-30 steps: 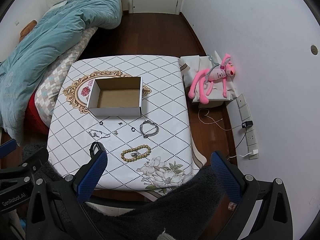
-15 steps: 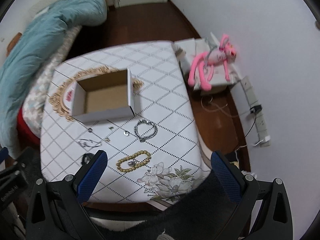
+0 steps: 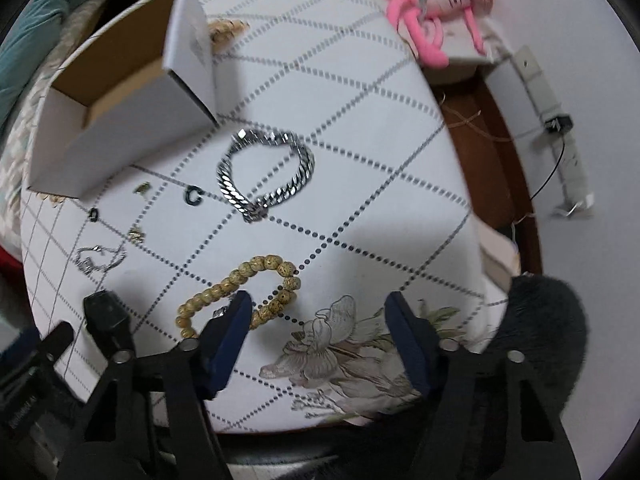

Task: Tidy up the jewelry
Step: 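Grasp the black watch with the left tool while the right tool grasps the wooden-bead bracelet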

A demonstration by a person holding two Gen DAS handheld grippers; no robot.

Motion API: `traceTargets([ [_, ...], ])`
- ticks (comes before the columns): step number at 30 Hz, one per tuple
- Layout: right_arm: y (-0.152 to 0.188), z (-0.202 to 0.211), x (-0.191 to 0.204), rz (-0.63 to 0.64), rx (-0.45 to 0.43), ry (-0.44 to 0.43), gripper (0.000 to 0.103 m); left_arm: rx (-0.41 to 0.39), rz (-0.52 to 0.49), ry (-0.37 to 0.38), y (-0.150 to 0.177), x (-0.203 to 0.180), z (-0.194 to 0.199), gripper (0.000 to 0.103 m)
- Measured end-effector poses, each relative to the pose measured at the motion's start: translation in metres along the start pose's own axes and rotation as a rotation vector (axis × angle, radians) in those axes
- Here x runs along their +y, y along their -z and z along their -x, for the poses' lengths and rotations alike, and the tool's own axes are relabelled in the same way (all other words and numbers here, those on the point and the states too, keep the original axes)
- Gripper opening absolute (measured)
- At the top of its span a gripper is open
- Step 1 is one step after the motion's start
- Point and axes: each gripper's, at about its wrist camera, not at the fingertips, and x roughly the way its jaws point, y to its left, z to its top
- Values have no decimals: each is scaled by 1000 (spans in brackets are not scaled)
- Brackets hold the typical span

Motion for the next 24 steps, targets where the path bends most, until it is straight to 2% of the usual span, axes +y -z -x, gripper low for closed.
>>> traceTargets([
  [3,1,-14,2,-3,6,-17,47,15,1,18,0,-2,-11,70],
  [4,2,-18,3,-1,10,-30,40,18,-5,16,1,-3,-15,64],
  [5,4,-17,5,4,-7,-24,40,21,-8,16,1,-4,-17,59],
  [7,8,-18,9,26,-21,-12,23,27,-14,21,2,-4,-23,36],
  [9,12,-19,6,21,-10,-39,9,24,-18,23,5,-4,-27,30],
  [14,15,-20,5,37,5,-34,10,-26,-54,12,12,-8,-25,14],
  [15,14,-21,7,41,7,-26,10,-32,-59,16,13,-10,-24,4],
  [21,10,-18,18,68,-32,16,9,-55,-60,25,10,-12,-16,4],
  [24,7,-6,18,41,-29,-44,9,-72,-63,27,3,-9,0,4],
])
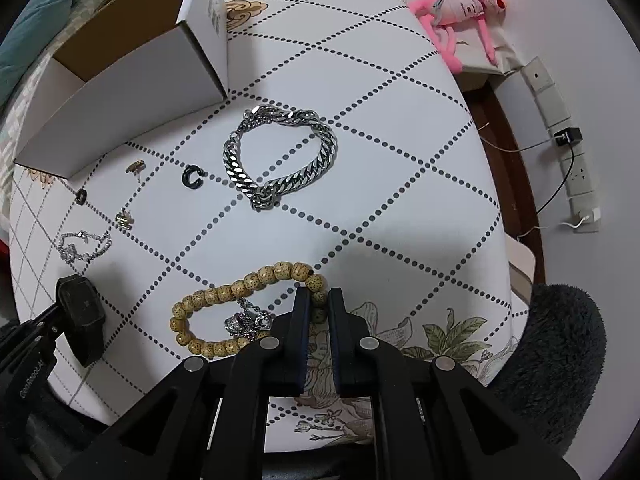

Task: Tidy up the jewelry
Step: 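Grasp the black watch with the left tool while the right tool grasps the wooden-bead bracelet, then carry the watch and bead bracelet into the white box and open both tools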

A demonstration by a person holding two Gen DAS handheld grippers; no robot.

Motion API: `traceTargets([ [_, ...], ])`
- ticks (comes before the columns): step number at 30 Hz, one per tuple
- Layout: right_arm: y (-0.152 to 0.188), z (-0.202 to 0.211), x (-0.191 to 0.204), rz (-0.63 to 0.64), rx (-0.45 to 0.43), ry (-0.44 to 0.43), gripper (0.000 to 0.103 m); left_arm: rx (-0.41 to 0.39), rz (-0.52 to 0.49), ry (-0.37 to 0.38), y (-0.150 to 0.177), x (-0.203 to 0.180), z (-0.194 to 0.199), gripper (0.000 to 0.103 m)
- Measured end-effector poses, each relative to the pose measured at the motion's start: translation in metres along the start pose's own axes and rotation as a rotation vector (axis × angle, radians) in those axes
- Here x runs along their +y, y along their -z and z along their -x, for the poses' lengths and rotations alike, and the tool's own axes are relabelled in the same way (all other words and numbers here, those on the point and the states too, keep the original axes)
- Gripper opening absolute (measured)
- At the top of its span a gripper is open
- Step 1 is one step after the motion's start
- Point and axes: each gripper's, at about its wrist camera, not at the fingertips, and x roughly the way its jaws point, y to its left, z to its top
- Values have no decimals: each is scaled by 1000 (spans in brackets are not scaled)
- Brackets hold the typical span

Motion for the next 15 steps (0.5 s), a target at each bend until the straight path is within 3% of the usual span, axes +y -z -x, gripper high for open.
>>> traceTargets([
  [9,9,67,19,16,-88,-163,9,-80,22,56,1,6,59,4],
  [15,-17,108,18,90,-178,-217,9,-159,21,111,-24,4,94,4],
])
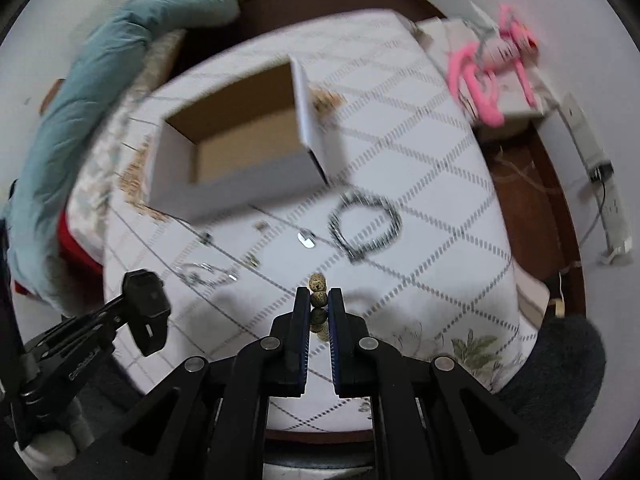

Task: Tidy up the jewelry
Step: 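Carry the watch and bead bracelet into the white box and open both tools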

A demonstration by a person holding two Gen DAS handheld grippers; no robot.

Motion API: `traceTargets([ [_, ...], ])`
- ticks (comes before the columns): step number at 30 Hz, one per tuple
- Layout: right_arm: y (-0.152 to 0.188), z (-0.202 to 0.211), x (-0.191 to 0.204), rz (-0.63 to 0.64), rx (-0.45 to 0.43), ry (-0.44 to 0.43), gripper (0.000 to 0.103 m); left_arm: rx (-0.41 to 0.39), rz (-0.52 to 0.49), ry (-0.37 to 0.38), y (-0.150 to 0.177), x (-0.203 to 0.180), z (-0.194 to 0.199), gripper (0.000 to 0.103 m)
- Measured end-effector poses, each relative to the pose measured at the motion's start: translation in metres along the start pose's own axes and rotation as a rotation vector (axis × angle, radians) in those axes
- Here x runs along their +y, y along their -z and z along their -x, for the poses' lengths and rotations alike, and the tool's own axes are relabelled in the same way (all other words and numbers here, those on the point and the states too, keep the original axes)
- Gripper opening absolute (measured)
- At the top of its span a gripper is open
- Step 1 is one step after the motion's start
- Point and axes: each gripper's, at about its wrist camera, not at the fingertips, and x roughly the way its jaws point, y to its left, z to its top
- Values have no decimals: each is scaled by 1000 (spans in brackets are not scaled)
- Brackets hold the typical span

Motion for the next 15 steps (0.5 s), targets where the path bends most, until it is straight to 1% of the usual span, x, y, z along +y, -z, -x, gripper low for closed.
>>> traceTargets([
  [1,-6,11,5,14,-25,-14,9,-13,2,16,-8,-2,7,4],
  [2,-12,19,10,25,-43,-24,9,-24,2,26,-20,-1,9,4],
  [4,-29,36,16,48,-82,-40,9,-46,4,41,-34,-10,11,4],
  [5,-38,44,20,61,-104,-49,9,-53,5,47,-42,-9,11,4],
  [8,-66,54,31,95,-143,-69,9,-65,12,64,-67,-9,10,4],
  [11,-91,49,41,130,-153,-69,9,-64,8,64,-89,-11,1,4],
  [15,-120,24,47,144,-114,-77,9,-40,13,65,-110,-13,-18,4],
])
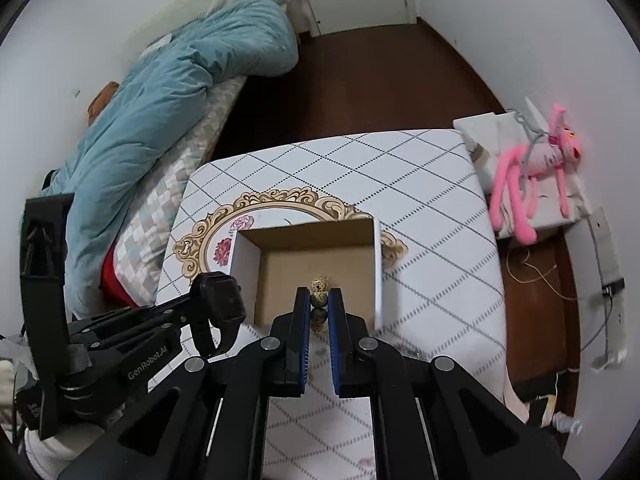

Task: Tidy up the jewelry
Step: 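Carry the watch and bead bracelet into the white box and open both tools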

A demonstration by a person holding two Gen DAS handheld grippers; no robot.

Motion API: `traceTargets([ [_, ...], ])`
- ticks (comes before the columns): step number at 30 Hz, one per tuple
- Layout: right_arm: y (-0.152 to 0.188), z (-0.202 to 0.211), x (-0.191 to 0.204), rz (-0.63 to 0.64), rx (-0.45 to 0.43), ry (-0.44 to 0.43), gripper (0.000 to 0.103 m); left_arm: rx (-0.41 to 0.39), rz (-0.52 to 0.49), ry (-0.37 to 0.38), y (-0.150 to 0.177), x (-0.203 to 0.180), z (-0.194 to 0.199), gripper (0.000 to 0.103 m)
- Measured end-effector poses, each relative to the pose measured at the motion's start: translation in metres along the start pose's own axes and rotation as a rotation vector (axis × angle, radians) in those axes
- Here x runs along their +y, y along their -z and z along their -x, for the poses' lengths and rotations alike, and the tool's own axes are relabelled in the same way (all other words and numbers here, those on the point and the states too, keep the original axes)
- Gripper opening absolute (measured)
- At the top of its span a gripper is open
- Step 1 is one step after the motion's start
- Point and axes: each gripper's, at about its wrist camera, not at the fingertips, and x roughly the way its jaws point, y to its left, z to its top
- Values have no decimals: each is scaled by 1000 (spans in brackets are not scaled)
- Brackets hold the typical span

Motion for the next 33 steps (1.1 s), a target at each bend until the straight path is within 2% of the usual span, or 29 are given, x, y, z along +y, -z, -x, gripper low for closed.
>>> traceTargets([
  [5,-16,-35,-4,-6,53,-1,9,66,30,37,-18,4,-32,4],
  [9,-23,-52,-8,-10,76,-10,9,115,62,59,-30,4,-46,15],
  [11,-28,-63,-9,-8,105,-40,9,144,84,77,-34,7,-51,23],
  [12,-29,-66,-9,-12,124,-55,9,152,89,75,-35,8,-52,36],
  [13,-30,-73,-11,-21,152,-72,10,147,93,73,-36,9,-51,54],
  [14,-30,-78,-13,-31,173,-76,10,139,95,64,-37,10,-49,62],
  [16,-29,-84,-17,-35,191,-76,11,110,99,57,-36,13,-42,66],
  [17,-29,-84,-18,-35,190,-66,14,103,98,41,-36,14,-40,67],
  [19,-26,-81,-21,-30,179,-39,35,84,104,20,-35,20,-34,75],
  [20,-25,-80,-22,-32,174,-26,40,68,105,5,-34,22,-31,77],
  [22,-22,-77,-24,-23,159,21,59,27,99,-31,-31,26,-26,81],
  [23,-20,-75,-25,-15,148,54,61,5,94,-55,-28,28,-24,84],
  [24,-19,-74,-25,-9,142,80,66,-15,90,-77,-26,29,-23,96],
  [25,-15,-74,-25,2,132,125,77,-32,85,-96,-23,30,-22,103],
  [27,-9,-74,-26,22,119,189,93,-53,65,-136,-19,31,-24,103],
  [30,-1,-79,-23,61,102,263,99,-60,34,-181,-12,30,-30,103],
  [33,5,-83,-23,81,92,291,102,-55,17,-194,-4,28,-37,103],
])
